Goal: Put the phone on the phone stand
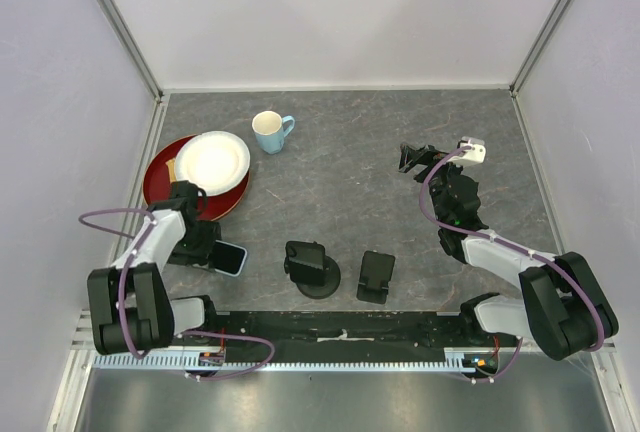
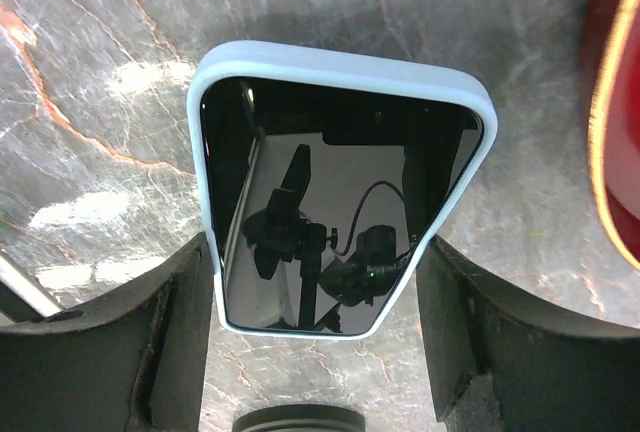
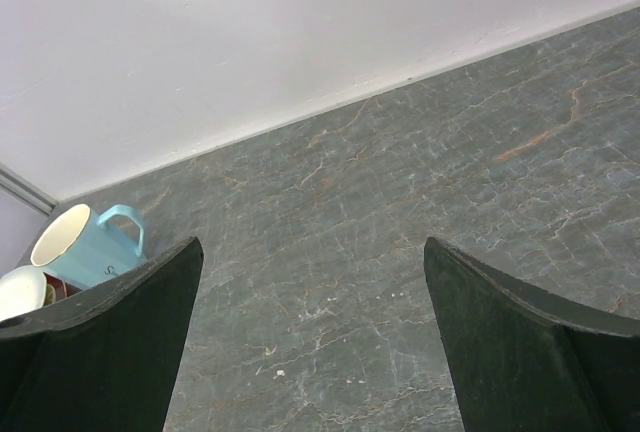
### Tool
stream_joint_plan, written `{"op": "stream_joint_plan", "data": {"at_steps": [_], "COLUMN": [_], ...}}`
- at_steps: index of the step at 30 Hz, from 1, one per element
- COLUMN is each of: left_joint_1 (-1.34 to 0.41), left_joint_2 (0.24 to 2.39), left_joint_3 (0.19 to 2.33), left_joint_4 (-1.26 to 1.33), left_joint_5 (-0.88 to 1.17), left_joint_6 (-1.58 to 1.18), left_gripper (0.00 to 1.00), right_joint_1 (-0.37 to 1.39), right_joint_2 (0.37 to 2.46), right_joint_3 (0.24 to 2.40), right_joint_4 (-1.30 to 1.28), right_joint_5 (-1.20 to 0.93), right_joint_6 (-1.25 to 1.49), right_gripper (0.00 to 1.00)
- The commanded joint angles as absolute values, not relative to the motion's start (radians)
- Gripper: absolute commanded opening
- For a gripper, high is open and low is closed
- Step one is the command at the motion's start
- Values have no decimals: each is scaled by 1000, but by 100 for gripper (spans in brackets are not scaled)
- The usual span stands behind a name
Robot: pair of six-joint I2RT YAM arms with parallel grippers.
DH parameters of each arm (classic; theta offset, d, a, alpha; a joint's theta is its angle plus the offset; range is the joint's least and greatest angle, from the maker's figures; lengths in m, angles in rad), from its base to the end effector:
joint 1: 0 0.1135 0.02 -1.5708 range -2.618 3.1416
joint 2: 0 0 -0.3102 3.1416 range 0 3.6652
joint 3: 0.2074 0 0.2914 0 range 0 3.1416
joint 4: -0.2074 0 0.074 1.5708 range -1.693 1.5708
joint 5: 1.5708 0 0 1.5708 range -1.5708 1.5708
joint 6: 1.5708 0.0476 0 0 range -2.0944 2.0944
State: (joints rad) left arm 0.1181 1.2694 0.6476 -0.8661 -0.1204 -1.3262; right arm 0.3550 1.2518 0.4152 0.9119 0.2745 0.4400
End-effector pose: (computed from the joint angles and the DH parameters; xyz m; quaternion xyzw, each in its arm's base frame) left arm 0.2026 0.0298 0.1715 -0.6611 0.7467 0.0260 0.0682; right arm 0.2650 0.0845 0.2456 0.1289 0.6687 0.1954 0.7057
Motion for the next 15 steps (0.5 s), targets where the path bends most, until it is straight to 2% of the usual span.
{"op": "stream_joint_plan", "data": {"at_steps": [1, 6, 10, 15], "left_joint_1": [126, 124, 123, 115], "left_joint_2": [1123, 934, 842, 813], "left_joint_3": [632, 577, 638, 698], "left_joint_4": [-847, -611, -465, -205], "left_joint_5": [-157, -74, -5, 269], "left_joint_6": [-1270, -1191, -955, -741], "left_gripper": [2, 2, 2, 2], "right_joint_1": [351, 353, 353, 351], "right_joint_2": [1236, 1238, 1243, 1262], "right_joint_3": [410, 416, 420, 443], "right_joint_4": [956, 942, 934, 916], "right_joint_5": [282, 284, 282, 267], "right_joint_6": [445, 445, 446, 445], "right_gripper": [98, 98, 98, 98]}}
